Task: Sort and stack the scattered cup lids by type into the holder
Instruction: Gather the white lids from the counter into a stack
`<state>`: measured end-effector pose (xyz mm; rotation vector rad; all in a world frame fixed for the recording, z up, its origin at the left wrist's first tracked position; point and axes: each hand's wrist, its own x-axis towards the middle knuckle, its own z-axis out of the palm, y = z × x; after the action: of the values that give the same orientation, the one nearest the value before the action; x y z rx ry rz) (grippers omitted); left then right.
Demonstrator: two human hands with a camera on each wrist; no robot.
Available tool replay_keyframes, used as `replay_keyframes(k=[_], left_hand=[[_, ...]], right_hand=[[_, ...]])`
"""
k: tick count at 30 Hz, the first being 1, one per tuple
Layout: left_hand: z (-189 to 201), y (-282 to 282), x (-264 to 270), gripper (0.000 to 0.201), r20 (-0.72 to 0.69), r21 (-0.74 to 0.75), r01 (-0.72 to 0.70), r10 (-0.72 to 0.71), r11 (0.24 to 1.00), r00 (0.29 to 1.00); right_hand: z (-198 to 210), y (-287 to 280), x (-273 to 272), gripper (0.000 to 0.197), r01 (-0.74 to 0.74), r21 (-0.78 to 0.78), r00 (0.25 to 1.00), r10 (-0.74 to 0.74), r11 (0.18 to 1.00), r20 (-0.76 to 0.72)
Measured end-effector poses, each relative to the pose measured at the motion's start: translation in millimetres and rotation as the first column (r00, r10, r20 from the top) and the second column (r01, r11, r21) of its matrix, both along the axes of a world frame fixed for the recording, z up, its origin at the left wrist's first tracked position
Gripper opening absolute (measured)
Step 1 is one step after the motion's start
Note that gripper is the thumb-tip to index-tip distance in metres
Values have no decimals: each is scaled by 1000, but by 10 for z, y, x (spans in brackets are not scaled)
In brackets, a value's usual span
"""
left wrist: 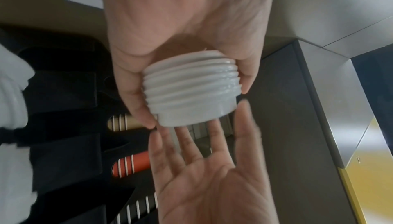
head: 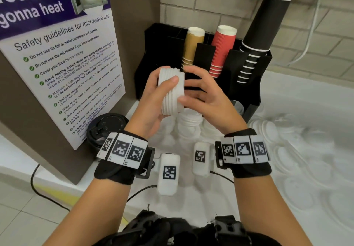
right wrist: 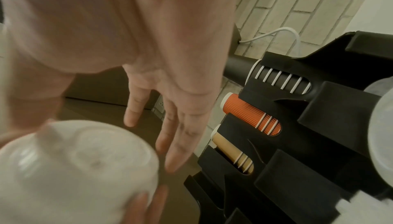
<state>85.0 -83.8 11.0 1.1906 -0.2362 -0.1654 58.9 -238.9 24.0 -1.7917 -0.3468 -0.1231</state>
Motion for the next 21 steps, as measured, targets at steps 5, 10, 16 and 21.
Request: replay_keyframes(k=[5, 10, 16, 21], left_hand=[[80, 209, 50, 38, -18, -94, -138, 137, 986, 990], [136, 340, 24, 44, -3, -99, -150, 151, 984, 989], [99, 421, -12, 47, -2, -75, -171, 171, 982, 985], [98, 480, 12, 51, -8, -100, -196, 196, 976, 981]], right_hand=[[-136, 94, 434, 33, 126, -379, 986, -159, 917, -57], [-618, 427, 747, 85, -134, -981, 986, -78, 140, -145], [-755, 596, 959, 98, -220, -974, 972, -72, 51, -223], [-382, 439, 970, 59, -280, -859, 949, -16, 428, -316]])
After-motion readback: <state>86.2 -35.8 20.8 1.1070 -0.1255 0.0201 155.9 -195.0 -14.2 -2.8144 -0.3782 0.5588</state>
